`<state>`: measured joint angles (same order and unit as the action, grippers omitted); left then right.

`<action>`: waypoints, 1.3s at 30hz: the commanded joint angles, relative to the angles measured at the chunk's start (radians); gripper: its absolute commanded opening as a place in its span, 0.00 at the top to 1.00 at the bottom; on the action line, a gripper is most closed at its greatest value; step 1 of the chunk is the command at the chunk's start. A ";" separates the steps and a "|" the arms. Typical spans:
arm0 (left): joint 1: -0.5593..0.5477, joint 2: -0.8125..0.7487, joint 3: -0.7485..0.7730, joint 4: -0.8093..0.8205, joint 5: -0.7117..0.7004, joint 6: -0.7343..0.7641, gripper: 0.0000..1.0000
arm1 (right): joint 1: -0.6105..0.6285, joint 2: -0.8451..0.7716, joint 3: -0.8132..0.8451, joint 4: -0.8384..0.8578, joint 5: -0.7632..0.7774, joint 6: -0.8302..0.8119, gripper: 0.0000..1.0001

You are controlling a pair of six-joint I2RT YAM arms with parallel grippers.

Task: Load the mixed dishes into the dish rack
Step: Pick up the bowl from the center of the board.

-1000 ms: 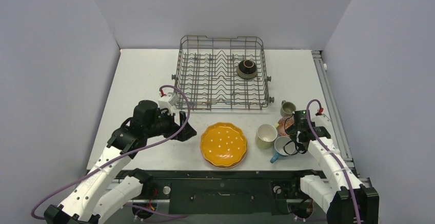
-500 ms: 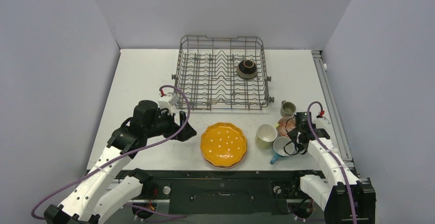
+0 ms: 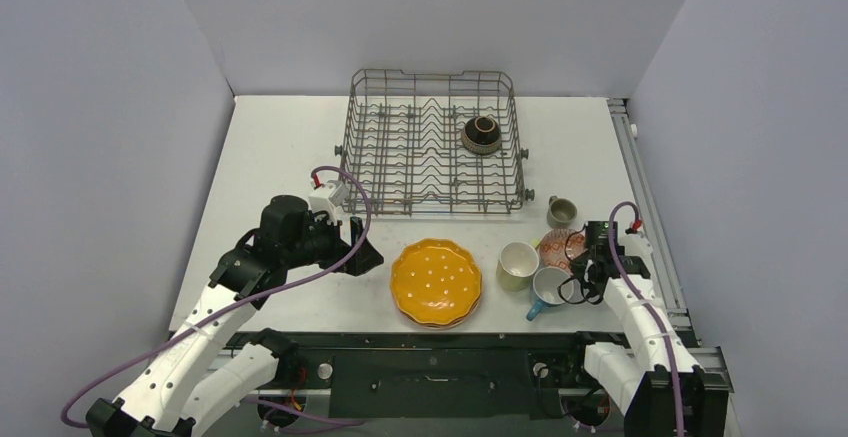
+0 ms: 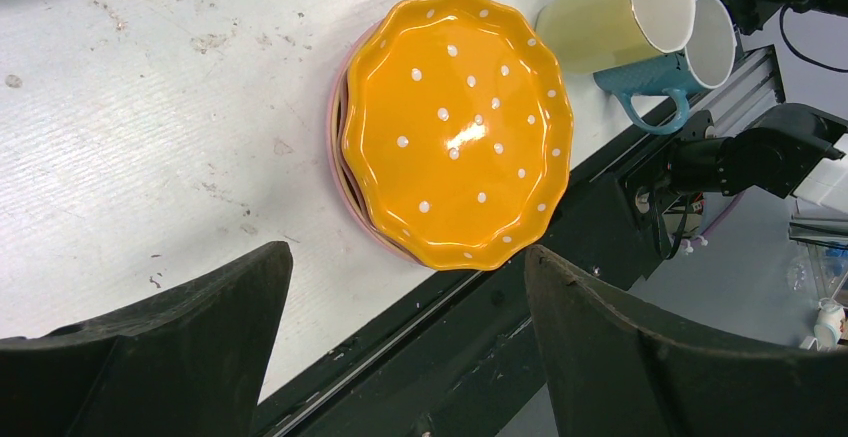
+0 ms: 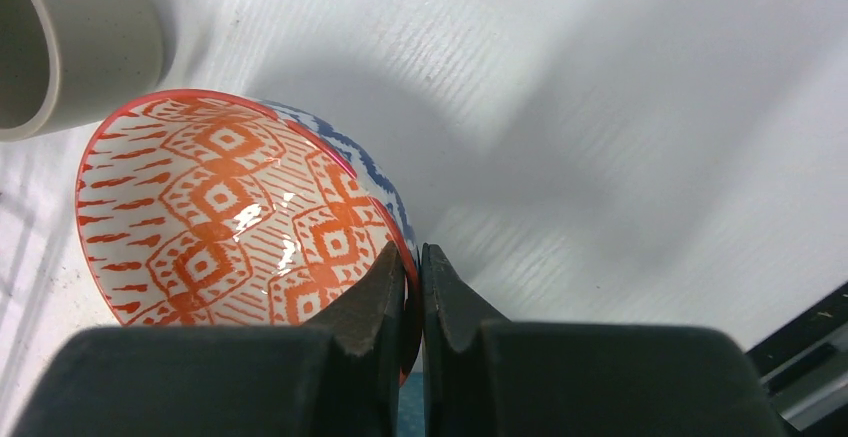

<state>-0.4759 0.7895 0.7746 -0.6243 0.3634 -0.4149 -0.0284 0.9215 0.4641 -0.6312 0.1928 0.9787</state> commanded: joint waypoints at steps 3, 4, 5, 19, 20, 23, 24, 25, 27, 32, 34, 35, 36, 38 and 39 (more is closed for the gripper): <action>0.006 -0.001 -0.002 0.044 0.007 -0.004 0.16 | -0.013 -0.071 0.024 -0.030 0.038 -0.027 1.00; 0.006 -0.001 -0.002 0.043 0.007 -0.004 0.16 | -0.013 -0.084 0.028 -0.040 0.049 -0.029 1.00; 0.006 -0.001 -0.002 0.044 0.007 -0.004 0.16 | -0.014 -0.090 0.032 -0.046 0.055 -0.030 1.00; 0.006 -0.006 -0.002 0.047 0.016 -0.003 0.16 | -0.014 -0.208 0.131 -0.151 0.135 -0.053 1.00; 0.006 -0.005 -0.002 0.047 0.019 -0.003 0.16 | -0.013 -0.210 0.140 -0.156 0.141 -0.056 1.00; 0.006 -0.002 -0.002 0.047 0.019 -0.002 0.16 | -0.014 -0.227 0.171 -0.177 0.154 -0.067 1.00; 0.006 -0.001 -0.002 0.047 0.019 -0.002 0.16 | -0.013 -0.232 0.179 -0.180 0.153 -0.070 1.00; 0.006 0.000 -0.002 0.048 0.019 -0.002 0.16 | -0.014 -0.239 0.183 -0.181 0.151 -0.075 1.00; 0.006 0.000 -0.002 0.048 0.020 -0.002 0.15 | -0.013 -0.249 0.193 -0.176 0.132 -0.087 1.00; 0.006 -0.001 -0.002 0.055 0.038 0.002 0.15 | -0.012 -0.252 0.258 -0.172 0.071 -0.118 1.00; 0.006 -0.001 0.000 0.056 0.051 0.007 0.15 | -0.007 -0.249 0.291 -0.173 0.050 -0.129 1.00; 0.006 -0.004 0.000 0.058 0.057 0.008 0.15 | 0.000 -0.248 0.316 -0.172 0.042 -0.135 1.00; 0.006 -0.005 -0.001 0.063 0.069 0.008 0.15 | 0.006 -0.242 0.329 -0.168 0.034 -0.145 1.00; 0.006 -0.010 -0.002 0.075 0.088 0.008 0.14 | 0.032 -0.226 0.368 -0.166 0.027 -0.154 1.00; 0.006 -0.010 0.001 0.075 0.089 0.008 0.14 | 0.062 -0.219 0.395 -0.167 0.028 -0.156 1.00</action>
<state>-0.4759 0.7891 0.7746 -0.6224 0.4011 -0.4141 -0.0235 0.6857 0.7467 -0.8513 0.2443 0.8497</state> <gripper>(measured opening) 0.854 0.034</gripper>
